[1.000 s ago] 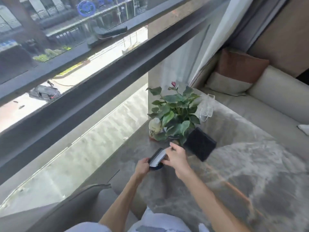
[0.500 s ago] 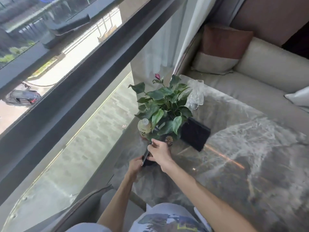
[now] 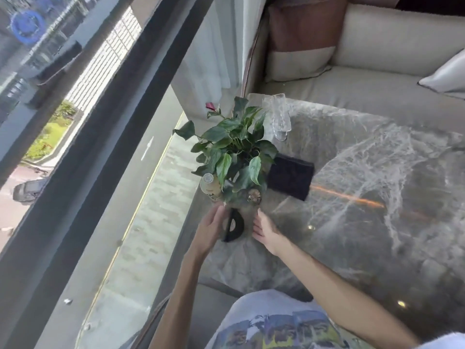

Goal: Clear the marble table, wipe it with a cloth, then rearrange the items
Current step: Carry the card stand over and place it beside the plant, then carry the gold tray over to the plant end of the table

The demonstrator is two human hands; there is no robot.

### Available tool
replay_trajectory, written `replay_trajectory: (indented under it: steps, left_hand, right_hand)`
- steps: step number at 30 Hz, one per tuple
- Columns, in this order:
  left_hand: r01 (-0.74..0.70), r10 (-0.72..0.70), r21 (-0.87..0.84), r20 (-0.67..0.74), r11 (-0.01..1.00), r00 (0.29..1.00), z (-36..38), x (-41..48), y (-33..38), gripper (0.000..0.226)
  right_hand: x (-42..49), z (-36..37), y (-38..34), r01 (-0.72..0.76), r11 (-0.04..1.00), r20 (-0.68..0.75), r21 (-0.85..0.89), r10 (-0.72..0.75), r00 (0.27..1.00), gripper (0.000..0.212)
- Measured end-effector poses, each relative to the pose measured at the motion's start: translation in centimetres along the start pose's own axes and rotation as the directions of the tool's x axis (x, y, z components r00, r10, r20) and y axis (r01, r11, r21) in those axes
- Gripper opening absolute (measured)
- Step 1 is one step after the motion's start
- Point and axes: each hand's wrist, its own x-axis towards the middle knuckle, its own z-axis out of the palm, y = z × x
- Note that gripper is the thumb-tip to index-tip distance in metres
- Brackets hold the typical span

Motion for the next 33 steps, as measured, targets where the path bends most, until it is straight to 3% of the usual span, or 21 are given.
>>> replay_trajectory:
  steps: [4, 11, 18, 22, 24, 27, 30, 33]
  left_hand:
    - [-0.123, 0.106, 0.128, 0.134, 0.984, 0.985, 0.1, 0.4, -0.5, 0.045]
    - [-0.178, 0.15, 0.258, 0.126, 0.949, 0.981, -0.2, 0.3, -0.1, 0.039]
    - [-0.136, 0.106, 0.238, 0.135, 0.962, 0.985, 0.0, 0.2, 0.4, 0.037]
    - [-0.122, 0.088, 0.265, 0.135, 0.956, 0.987, 0.6, -1.1, 2.1, 0.056]
    - [-0.204, 0.208, 0.438, 0.041, 0.876, 0.977, 1.2, -1.7, 2.9, 0.059]
    - [-0.287, 0.445, 0.705, -0.045, 0.649, 0.894, 3.4, -2.4, 5.6, 0.048]
    - [-0.451, 0.585, 0.713, 0.07, 0.537, 0.808, 8.3, -2.4, 8.5, 0.041]
    - [-0.539, 0.565, 0.702, 0.232, 0.466, 0.791, 15.3, -1.9, 10.5, 0.04]
  right_hand:
    - [0.8, 0.9, 2.9, -0.124, 0.989, 0.105, 0.082, 0.115, 0.988, 0.072]
    - [1.3, 2.6, 3.8, -0.161, 0.963, 0.178, 0.217, 0.123, 0.976, 0.072]
    - [1.3, 2.2, 3.7, -0.15, 0.966, 0.199, 0.209, 0.108, 0.974, 0.072]
    - [0.4, 1.0, 3.0, -0.103, 0.985, 0.213, 0.137, 0.073, 0.974, 0.071]
    - [-0.5, -0.8, 2.2, -0.026, 0.996, 0.193, 0.084, 0.009, 0.981, 0.07]
    - [-2.4, -6.3, 0.7, 0.144, 0.989, 0.18, 0.044, -0.149, 0.972, 0.063]
    - [-5.3, -14.9, -0.1, 0.277, 0.96, 0.037, 0.037, -0.278, 0.96, 0.054]
    - [-9.3, -24.3, 0.7, 0.403, 0.915, -0.211, -0.003, -0.394, 0.894, 0.044]
